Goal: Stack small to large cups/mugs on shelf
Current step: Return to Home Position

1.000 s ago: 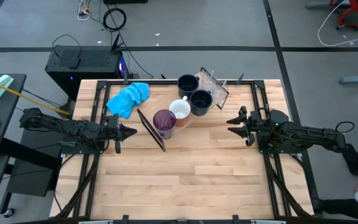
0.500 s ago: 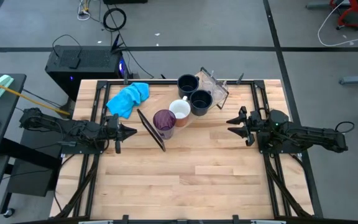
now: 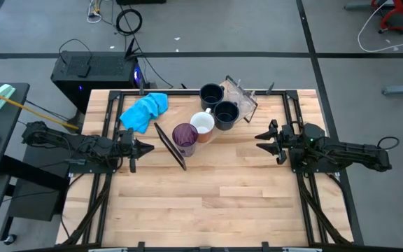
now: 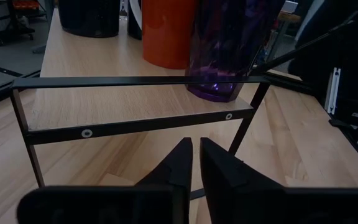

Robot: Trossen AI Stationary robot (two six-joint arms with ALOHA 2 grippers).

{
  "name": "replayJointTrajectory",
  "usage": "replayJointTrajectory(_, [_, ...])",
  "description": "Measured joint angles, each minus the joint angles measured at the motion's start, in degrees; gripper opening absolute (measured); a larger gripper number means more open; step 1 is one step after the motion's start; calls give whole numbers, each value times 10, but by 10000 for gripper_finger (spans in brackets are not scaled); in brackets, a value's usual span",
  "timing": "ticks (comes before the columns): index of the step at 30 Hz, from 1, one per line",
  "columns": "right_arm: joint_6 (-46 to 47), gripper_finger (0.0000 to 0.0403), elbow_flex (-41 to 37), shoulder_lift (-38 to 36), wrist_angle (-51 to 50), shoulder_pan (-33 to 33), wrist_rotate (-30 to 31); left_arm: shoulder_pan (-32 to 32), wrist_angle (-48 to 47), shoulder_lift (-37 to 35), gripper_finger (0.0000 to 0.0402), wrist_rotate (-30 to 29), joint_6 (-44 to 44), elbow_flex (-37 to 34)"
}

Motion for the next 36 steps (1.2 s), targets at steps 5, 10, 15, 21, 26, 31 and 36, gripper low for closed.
replayJointTrajectory(5, [0, 171, 0, 0, 0, 0, 0, 0, 0, 0, 38, 0, 0, 0])
replayJointTrajectory(10, [0, 171, 0, 0, 0, 0, 0, 0, 0, 0, 31, 0, 0, 0])
replayJointTrajectory(15, [0, 171, 0, 0, 0, 0, 0, 0, 0, 0, 28, 0, 0, 0])
replayJointTrajectory(21, [0, 171, 0, 0, 0, 0, 0, 0, 0, 0, 37, 0, 0, 0])
replayJointTrajectory(26, [0, 171, 0, 0, 0, 0, 0, 0, 0, 0, 41, 0, 0, 0])
replayJointTrajectory(31, [0, 171, 0, 0, 0, 0, 0, 0, 0, 0, 35, 0, 0, 0])
replayJointTrajectory(36, [0, 171, 0, 0, 0, 0, 0, 0, 0, 0, 29, 0, 0, 0])
